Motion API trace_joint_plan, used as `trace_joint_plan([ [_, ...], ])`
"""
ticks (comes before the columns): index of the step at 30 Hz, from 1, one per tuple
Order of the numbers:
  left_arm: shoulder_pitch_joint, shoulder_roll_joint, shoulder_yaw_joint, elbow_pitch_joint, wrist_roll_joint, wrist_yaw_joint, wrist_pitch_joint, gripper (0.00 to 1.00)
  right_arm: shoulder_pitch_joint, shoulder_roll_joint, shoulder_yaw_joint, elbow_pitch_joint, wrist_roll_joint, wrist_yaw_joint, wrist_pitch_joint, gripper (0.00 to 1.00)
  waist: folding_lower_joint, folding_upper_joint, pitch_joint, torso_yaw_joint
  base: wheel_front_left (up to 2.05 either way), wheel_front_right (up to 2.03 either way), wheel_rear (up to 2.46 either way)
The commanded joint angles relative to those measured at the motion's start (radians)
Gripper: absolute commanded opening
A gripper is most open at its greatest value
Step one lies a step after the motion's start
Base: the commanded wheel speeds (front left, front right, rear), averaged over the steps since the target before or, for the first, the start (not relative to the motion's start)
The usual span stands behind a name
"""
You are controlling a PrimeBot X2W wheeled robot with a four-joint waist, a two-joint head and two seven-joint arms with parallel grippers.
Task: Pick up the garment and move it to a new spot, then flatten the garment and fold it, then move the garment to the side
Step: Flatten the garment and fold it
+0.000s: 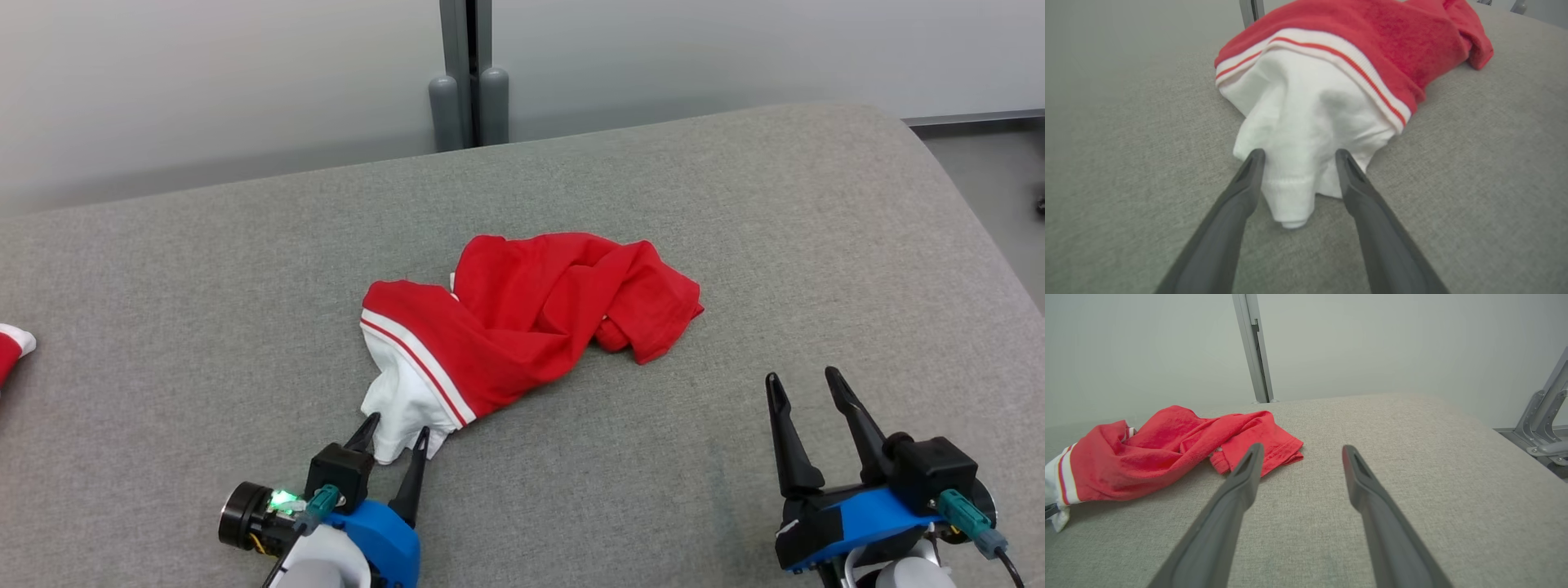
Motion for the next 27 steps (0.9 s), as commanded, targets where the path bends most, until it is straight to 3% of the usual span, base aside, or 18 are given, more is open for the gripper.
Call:
trace_joint_plan([
  [1,-0.027,-0.001,-0.001,0.014,0.000,-0.003,-0.003,0.65,-0.012,-0.003,-0.001,-0.006,0.004,0.000,-0.004,1.00,-0.0001,-0.0002,0.001,-0.002,0.00,0.00,0.00],
  [2,-0.029,-0.003,-0.008,0.028,-0.003,-0.004,-0.003,0.00,-0.011,-0.003,-0.002,-0.008,0.005,0.000,-0.004,1.00,-0.0001,-0.0002,0.002,-0.004,0.00,0.00,0.00],
  [8,-0.040,-0.011,-0.002,-0.013,-0.023,-0.007,-0.003,0.00,0.010,-0.002,-0.016,-0.010,0.005,0.000,-0.004,1.00,-0.0001,-0.0002,-0.005,0.017,0.00,0.00,0.00],
  [15,0.023,0.002,0.052,-0.185,-0.045,0.000,-0.003,0.00,0.018,-0.002,-0.013,-0.009,0.015,0.000,-0.004,1.00,-0.0001,-0.0002,-0.028,0.091,0.00,0.00,0.00],
  [22,0.151,0.038,0.126,-0.329,-0.047,0.036,-0.003,0.00,0.028,-0.003,-0.012,0.001,0.021,0.000,-0.004,1.00,-0.0001,-0.0002,-0.045,0.168,0.00,0.00,0.00],
  [27,0.276,0.038,0.170,-0.346,-0.071,0.055,-0.003,0.00,0.030,-0.003,-0.007,0.010,0.028,0.000,-0.004,1.00,-0.0001,-0.0002,-0.048,0.197,0.00,0.00,0.00],
])
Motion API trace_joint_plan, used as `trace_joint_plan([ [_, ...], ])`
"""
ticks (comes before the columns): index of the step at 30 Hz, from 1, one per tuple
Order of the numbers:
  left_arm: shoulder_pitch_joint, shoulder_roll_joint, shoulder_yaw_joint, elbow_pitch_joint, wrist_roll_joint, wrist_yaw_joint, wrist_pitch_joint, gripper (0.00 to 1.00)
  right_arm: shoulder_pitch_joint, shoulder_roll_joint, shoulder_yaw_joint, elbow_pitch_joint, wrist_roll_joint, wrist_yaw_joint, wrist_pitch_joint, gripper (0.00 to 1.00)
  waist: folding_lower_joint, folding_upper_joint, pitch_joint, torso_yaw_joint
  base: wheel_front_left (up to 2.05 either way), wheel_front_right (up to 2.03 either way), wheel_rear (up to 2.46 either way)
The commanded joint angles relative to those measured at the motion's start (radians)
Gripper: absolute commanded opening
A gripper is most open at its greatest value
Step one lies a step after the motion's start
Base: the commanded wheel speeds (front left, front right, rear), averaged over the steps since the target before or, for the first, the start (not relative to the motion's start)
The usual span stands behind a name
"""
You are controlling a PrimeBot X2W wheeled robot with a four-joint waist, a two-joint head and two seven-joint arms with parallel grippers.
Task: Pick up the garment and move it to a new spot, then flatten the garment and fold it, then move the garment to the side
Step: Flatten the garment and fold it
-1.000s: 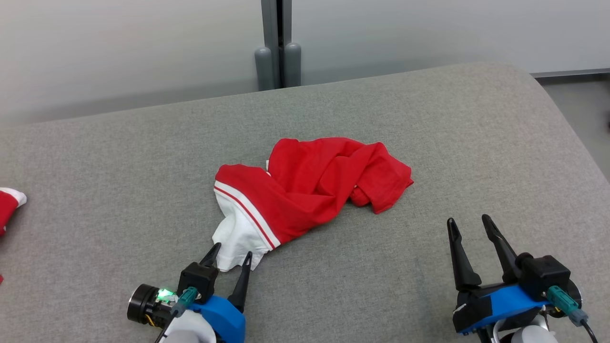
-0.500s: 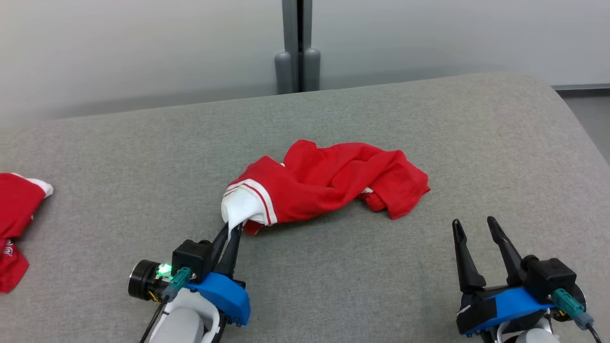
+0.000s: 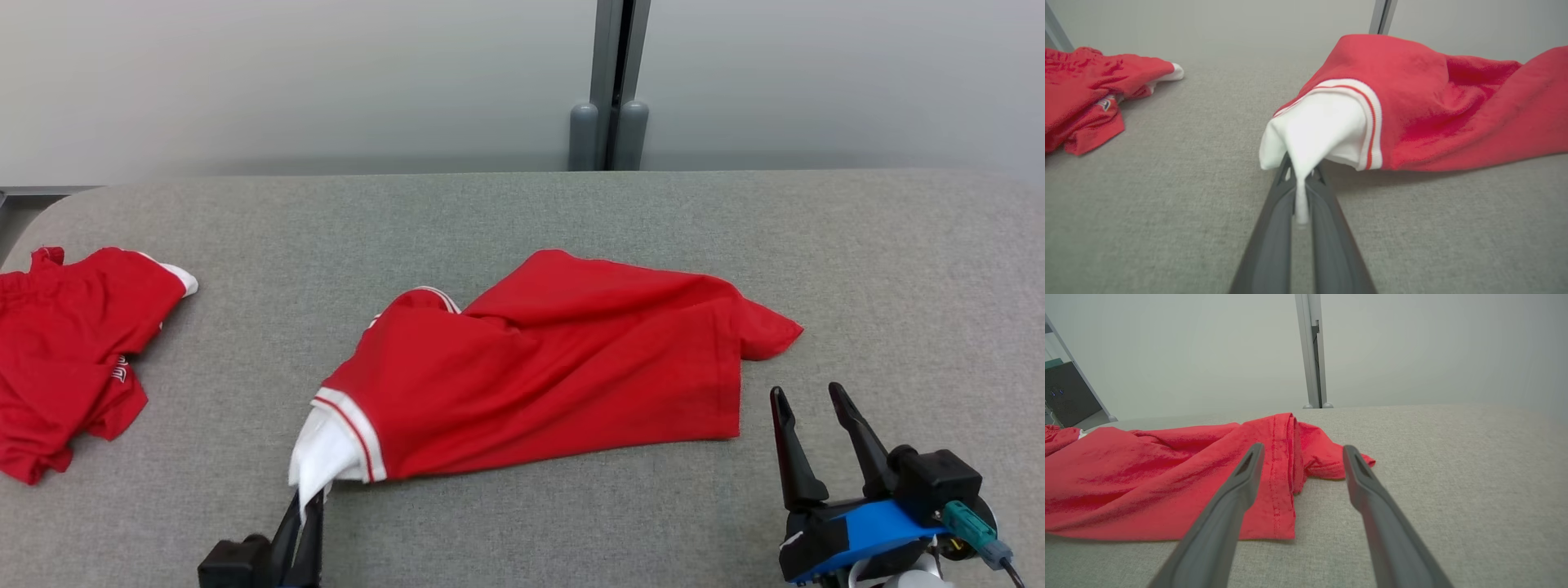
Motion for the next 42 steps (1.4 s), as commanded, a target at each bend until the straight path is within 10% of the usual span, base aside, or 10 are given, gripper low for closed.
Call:
trace_joint_plan([
  [1,0.031,-0.002,0.025,0.003,-0.019,0.011,-0.003,0.00,0.008,-0.003,0.002,0.005,0.006,0.000,-0.004,1.00,0.0000,0.0000,0.002,0.005,0.00,0.00,0.00],
  [9,0.114,-0.023,0.078,0.019,-0.041,0.020,-0.003,0.00,0.001,-0.003,0.006,0.019,0.021,0.000,-0.004,1.00,0.0000,0.0000,0.010,0.010,0.00,0.00,0.00],
  [10,0.106,-0.026,0.081,0.009,-0.036,0.020,-0.003,0.96,0.002,-0.003,0.006,0.020,0.023,0.000,-0.004,1.00,0.0000,0.0000,0.010,0.010,0.00,0.00,0.00],
  [11,0.097,-0.028,0.082,-0.007,-0.028,0.019,-0.003,1.00,0.003,-0.003,0.005,0.022,0.025,0.000,-0.004,1.00,0.0000,0.0000,0.009,0.009,0.00,0.00,0.00],
  [26,0.058,-0.070,0.244,-0.368,0.024,0.012,-0.003,1.00,0.016,-0.003,-0.006,0.034,0.029,0.000,-0.004,1.00,0.0000,0.0000,-0.016,-0.030,0.00,0.00,0.00],
  [42,0.037,-0.075,0.310,-0.300,0.095,0.003,-0.003,1.00,-0.067,-0.005,-0.024,0.104,-0.026,0.000,-0.004,1.00,0.0000,0.0000,-0.008,-0.044,0.00,0.00,0.00],
])
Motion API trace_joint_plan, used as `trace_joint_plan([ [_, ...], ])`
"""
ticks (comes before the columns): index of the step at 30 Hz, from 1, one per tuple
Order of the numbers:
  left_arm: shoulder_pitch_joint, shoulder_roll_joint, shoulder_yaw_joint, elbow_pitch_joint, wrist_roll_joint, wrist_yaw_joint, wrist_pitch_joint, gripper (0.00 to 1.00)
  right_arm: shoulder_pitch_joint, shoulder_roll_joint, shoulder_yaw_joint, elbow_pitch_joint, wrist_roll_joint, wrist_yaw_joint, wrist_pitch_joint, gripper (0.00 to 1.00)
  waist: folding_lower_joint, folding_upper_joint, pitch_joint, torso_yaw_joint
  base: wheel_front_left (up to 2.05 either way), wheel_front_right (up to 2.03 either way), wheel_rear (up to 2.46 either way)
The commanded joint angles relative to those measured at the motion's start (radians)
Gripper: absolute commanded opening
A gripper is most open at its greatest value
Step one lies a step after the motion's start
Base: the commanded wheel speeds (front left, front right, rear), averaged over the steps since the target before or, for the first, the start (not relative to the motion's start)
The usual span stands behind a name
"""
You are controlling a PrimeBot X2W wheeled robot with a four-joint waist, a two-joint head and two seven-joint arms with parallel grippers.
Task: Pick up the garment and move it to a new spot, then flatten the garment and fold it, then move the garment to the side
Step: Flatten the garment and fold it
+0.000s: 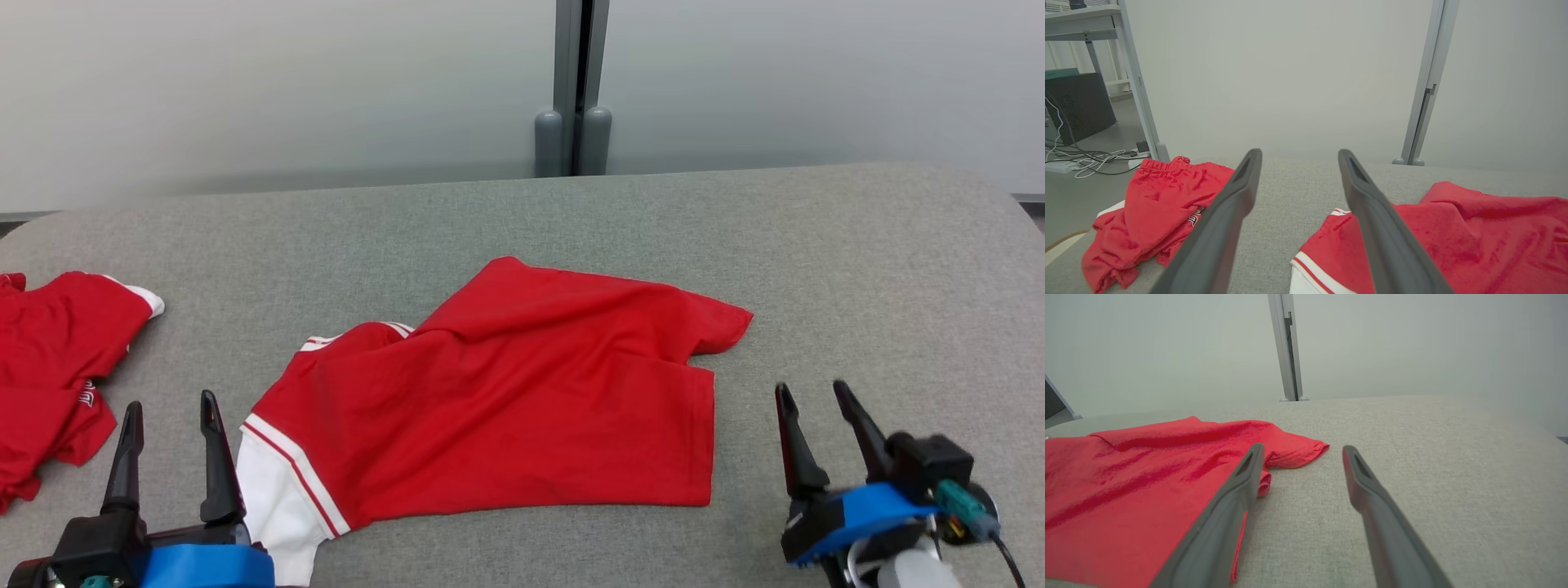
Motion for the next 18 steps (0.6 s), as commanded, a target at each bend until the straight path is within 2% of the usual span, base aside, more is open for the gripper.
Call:
trace_joint_plan([
  [1,-0.023,-0.001,-0.004,0.005,0.006,-0.004,-0.003,1.00,-0.071,-0.010,0.010,0.010,-0.024,0.000,-0.004,1.00,0.0001,0.0001,0.013,0.006,0.00,0.00,0.00],
  [6,-0.041,-0.002,-0.018,0.012,0.001,-0.006,-0.003,1.00,-0.246,-0.045,0.063,0.129,-0.051,0.000,0.004,1.00,0.0001,0.0001,0.037,0.027,0.00,0.00,0.00],
  [10,-0.057,-0.002,-0.037,0.011,-0.016,0.006,-0.003,1.00,-0.380,-0.059,0.082,0.271,-0.066,0.000,0.067,1.00,0.0001,0.0001,0.061,0.049,0.00,0.00,0.00],
  [18,-0.082,-0.002,-0.077,0.009,-0.043,0.022,-0.003,1.00,-0.537,-0.107,0.050,0.504,-0.104,0.000,0.111,1.00,0.0001,0.0001,0.115,0.091,0.00,0.00,0.00],
])
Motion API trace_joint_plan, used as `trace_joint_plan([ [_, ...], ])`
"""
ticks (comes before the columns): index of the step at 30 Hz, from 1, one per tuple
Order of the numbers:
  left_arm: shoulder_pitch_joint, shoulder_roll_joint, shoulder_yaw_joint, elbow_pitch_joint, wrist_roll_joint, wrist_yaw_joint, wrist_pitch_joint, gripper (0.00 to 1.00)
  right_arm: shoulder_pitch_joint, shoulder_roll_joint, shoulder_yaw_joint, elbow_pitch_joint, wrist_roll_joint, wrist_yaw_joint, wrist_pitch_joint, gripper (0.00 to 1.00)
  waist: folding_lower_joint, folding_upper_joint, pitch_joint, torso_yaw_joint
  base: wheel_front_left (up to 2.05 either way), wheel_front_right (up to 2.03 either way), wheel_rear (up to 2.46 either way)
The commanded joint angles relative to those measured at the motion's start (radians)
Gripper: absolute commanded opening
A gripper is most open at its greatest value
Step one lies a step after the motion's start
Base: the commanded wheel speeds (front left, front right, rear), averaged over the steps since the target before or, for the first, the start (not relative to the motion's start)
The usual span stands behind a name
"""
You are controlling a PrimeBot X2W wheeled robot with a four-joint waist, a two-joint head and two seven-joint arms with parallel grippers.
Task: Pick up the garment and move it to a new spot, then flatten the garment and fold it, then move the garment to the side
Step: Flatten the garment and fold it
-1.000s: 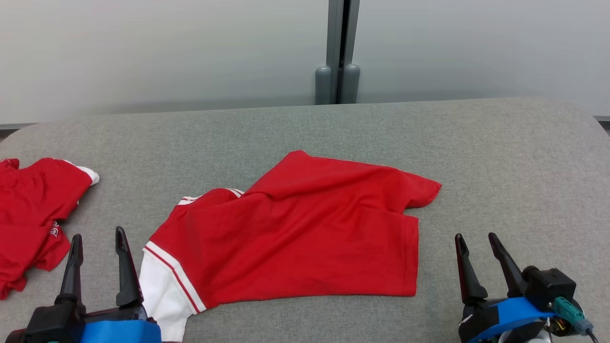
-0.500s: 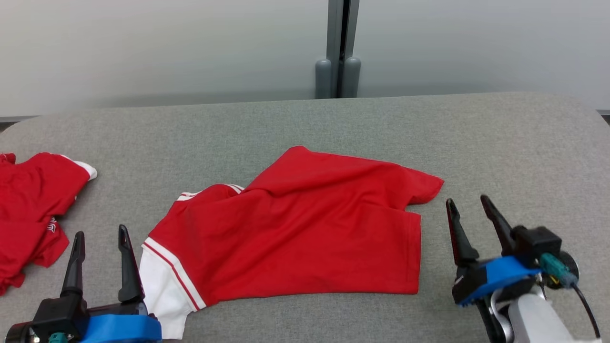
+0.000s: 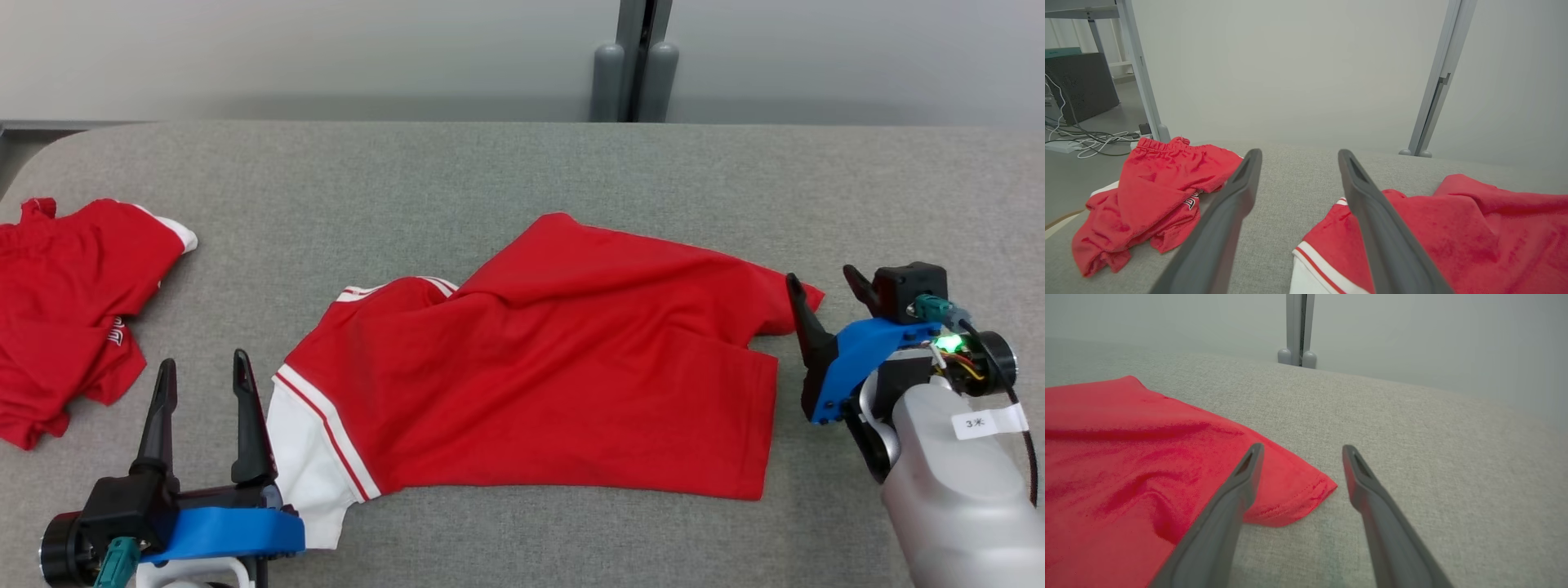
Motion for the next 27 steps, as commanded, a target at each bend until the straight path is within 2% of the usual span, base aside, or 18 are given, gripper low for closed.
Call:
trace_joint_plan([
  [1,-0.017,-0.002,-0.009,-0.001,-0.008,0.007,-0.003,1.00,-0.029,-0.015,-0.009,0.029,-0.004,0.000,-0.002,1.00,-0.0001,0.0000,0.022,0.020,0.00,0.00,0.00],
  [10,-0.048,-0.001,-0.028,0.000,-0.022,0.015,-0.003,1.00,-0.123,-0.036,-0.042,0.244,-0.017,0.000,-0.007,1.00,-0.0001,0.0000,0.067,0.038,0.00,0.00,0.00],
  [17,-0.068,-0.001,-0.043,0.006,-0.017,0.016,-0.003,1.00,-0.158,-0.016,-0.026,0.325,-0.003,0.000,-0.027,1.00,-0.0001,0.0000,0.083,0.045,0.00,0.00,0.00],
  [18,-0.072,-0.001,-0.045,0.005,-0.018,0.017,-0.003,1.00,-0.163,-0.012,-0.022,0.328,0.005,0.000,-0.033,0.12,-0.0001,0.0000,0.084,0.047,0.00,0.00,0.00],
  [19,-0.074,-0.001,-0.048,0.005,-0.018,0.018,-0.003,1.00,-0.169,-0.012,-0.018,0.329,0.012,0.000,-0.040,0.00,-0.0001,0.0000,0.086,0.048,0.00,0.00,0.00],
  [27,-0.082,-0.001,-0.059,0.008,-0.030,0.022,-0.003,1.00,-0.301,-0.061,-0.004,0.300,0.026,0.000,-0.097,0.00,-0.0001,0.0000,0.098,0.063,0.00,0.00,0.00],
])
